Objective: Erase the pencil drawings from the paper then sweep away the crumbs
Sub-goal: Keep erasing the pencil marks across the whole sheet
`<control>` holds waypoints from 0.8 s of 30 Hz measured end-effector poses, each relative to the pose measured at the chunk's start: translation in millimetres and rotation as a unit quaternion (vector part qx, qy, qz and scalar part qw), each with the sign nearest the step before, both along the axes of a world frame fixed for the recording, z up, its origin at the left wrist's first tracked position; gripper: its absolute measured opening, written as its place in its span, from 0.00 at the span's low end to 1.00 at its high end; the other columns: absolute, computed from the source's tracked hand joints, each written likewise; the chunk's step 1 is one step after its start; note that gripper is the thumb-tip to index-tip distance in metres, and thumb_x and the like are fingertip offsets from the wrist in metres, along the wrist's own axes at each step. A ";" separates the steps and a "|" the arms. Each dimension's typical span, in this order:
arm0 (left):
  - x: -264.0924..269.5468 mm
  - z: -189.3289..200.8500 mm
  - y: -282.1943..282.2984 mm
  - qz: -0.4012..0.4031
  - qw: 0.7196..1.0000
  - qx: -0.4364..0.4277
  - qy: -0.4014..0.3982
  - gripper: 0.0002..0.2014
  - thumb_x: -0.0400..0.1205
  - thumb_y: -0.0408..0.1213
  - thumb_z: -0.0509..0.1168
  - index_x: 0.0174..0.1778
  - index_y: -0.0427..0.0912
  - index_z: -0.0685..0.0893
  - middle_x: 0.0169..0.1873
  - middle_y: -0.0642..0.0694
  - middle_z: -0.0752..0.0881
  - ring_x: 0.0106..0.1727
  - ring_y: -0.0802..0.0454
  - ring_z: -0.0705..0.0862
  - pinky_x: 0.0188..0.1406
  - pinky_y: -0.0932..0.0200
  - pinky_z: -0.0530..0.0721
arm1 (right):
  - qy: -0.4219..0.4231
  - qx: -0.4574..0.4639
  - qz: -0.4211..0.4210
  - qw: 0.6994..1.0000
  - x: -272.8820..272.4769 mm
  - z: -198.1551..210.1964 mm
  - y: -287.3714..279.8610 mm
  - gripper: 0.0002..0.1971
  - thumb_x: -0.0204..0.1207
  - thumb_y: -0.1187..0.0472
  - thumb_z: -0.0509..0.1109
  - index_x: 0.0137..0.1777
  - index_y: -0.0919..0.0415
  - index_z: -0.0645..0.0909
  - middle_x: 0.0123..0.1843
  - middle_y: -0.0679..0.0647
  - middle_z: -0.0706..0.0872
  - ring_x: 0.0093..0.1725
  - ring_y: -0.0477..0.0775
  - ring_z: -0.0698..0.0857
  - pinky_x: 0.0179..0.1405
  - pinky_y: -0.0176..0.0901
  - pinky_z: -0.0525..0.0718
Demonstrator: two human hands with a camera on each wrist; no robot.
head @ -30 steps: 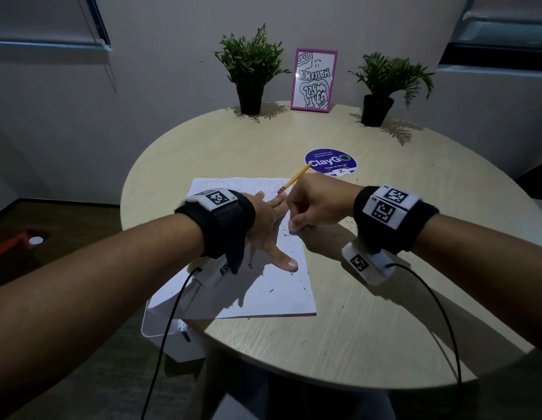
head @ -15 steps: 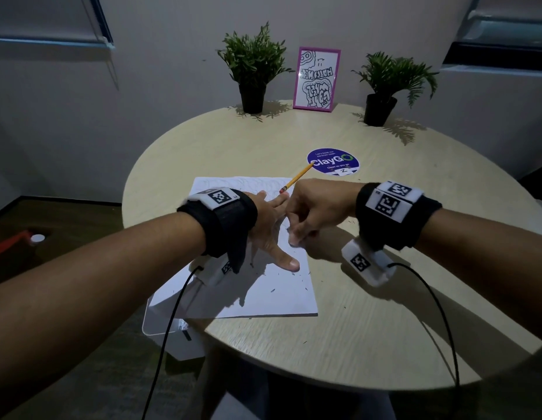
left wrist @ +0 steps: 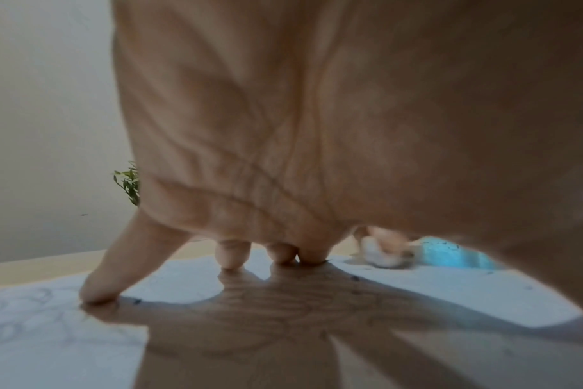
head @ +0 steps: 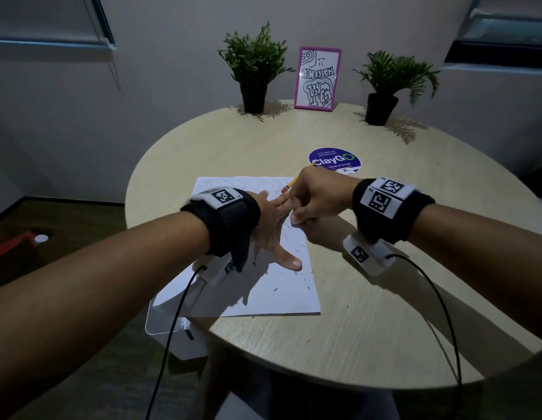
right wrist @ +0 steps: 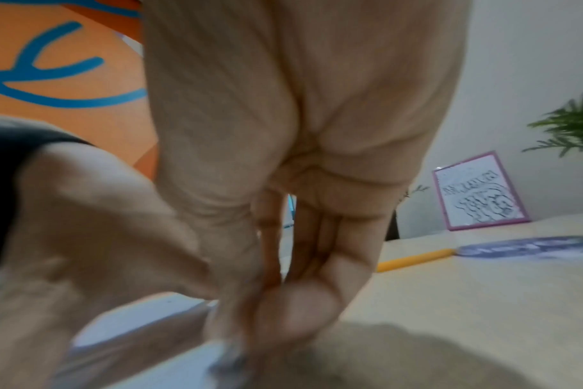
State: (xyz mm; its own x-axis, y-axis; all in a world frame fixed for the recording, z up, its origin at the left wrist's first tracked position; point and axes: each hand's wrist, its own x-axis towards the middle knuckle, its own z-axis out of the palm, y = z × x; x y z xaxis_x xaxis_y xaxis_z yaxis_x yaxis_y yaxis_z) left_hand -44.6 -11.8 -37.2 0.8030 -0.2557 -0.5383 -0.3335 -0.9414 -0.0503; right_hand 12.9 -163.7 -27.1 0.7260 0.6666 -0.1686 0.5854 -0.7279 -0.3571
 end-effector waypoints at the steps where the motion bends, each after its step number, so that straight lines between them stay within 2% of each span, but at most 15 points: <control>1: 0.1 0.1 -0.5 0.002 1.000 0.002 0.003 0.65 0.65 0.78 0.67 0.85 0.59 0.30 0.86 0.57 0.32 0.87 0.37 0.37 0.82 0.32 0.54 | 0.035 -0.015 0.022 0.999 -6.5 1.2 0.4 0.13 0.70 0.58 0.83 0.28 0.53 0.84 0.27 0.46 0.88 0.28 0.40 0.84 0.34 0.37 0.82; 3: 0.3 0.9 -0.9 0.006 1.000 0.002 0.006 0.64 0.65 0.78 0.67 0.86 0.59 0.33 0.86 0.56 0.33 0.87 0.38 0.36 0.82 0.33 0.53 | 0.106 -0.052 0.068 0.991 -18.0 4.4 1.7 0.10 0.71 0.58 0.83 0.32 0.59 0.87 0.29 0.48 0.89 0.29 0.43 0.86 0.33 0.31 0.80; 4: 0.2 1.0 -0.8 0.007 1.000 0.001 0.007 0.64 0.65 0.78 0.67 0.86 0.59 0.33 0.86 0.56 0.34 0.87 0.38 0.36 0.82 0.33 0.53 | 0.116 -0.057 0.078 0.989 -18.3 5.1 2.1 0.09 0.71 0.58 0.83 0.34 0.61 0.89 0.30 0.49 0.90 0.30 0.44 0.86 0.33 0.30 0.80; 6: 0.3 -0.1 -0.3 0.003 1.000 -0.002 0.003 0.65 0.64 0.79 0.67 0.85 0.60 0.32 0.86 0.58 0.33 0.87 0.38 0.37 0.82 0.32 0.54 | 0.080 -0.036 0.054 0.995 -6.6 3.4 2.4 0.09 0.70 0.57 0.84 0.34 0.58 0.89 0.32 0.50 0.91 0.31 0.43 0.86 0.35 0.32 0.80; 9: 0.5 -1.6 0.6 0.001 1.000 0.003 -0.002 0.66 0.63 0.80 0.66 0.84 0.60 0.28 0.85 0.59 0.31 0.87 0.37 0.37 0.81 0.31 0.55 | -0.002 0.000 0.007 1.000 5.1 0.1 2.7 0.12 0.70 0.56 0.84 0.29 0.53 0.86 0.29 0.47 0.89 0.29 0.40 0.84 0.39 0.40 0.83; 14: 0.8 2.4 -0.9 0.002 1.000 0.003 0.009 0.62 0.65 0.78 0.67 0.86 0.61 0.37 0.86 0.57 0.34 0.87 0.37 0.36 0.82 0.31 0.52 | 0.106 -0.032 0.072 0.991 -18.8 2.8 2.3 0.09 0.71 0.58 0.83 0.34 0.59 0.88 0.32 0.48 0.91 0.33 0.45 0.89 0.39 0.37 0.84; 17: 0.9 -0.1 0.2 0.000 1.000 0.000 -0.001 0.64 0.64 0.79 0.66 0.85 0.60 0.33 0.86 0.58 0.32 0.87 0.36 0.37 0.81 0.31 0.55 | 0.044 -0.014 0.023 0.999 -3.7 1.2 3.5 0.09 0.70 0.57 0.83 0.32 0.56 0.88 0.30 0.46 0.90 0.30 0.38 0.85 0.42 0.41 0.85; 19: 0.0 -1.1 0.1 -0.003 1.000 0.008 -0.005 0.66 0.64 0.80 0.66 0.85 0.58 0.30 0.86 0.58 0.32 0.87 0.36 0.38 0.81 0.31 0.56 | -0.006 0.000 -0.007 1.000 2.5 0.0 4.4 0.11 0.70 0.56 0.83 0.30 0.54 0.86 0.27 0.44 0.88 0.28 0.35 0.83 0.39 0.41 0.83; 21: -1.0 1.2 -1.0 -0.005 1.000 0.015 -0.003 0.63 0.65 0.79 0.66 0.86 0.59 0.35 0.86 0.58 0.34 0.87 0.36 0.38 0.81 0.30 0.56 | 0.015 -0.021 0.011 1.000 -5.0 1.6 6.1 0.11 0.71 0.57 0.83 0.32 0.57 0.86 0.28 0.45 0.89 0.28 0.35 0.84 0.37 0.37 0.79; 24: -2.5 5.0 -3.0 -0.007 1.000 0.013 0.007 0.55 0.67 0.78 0.65 0.86 0.64 0.47 0.87 0.58 0.37 0.87 0.36 0.36 0.82 0.29 0.52 | 0.090 -0.066 0.072 0.991 -19.5 4.5 8.6 0.10 0.71 0.58 0.83 0.33 0.57 0.86 0.28 0.44 0.89 0.27 0.38 0.85 0.34 0.33 0.80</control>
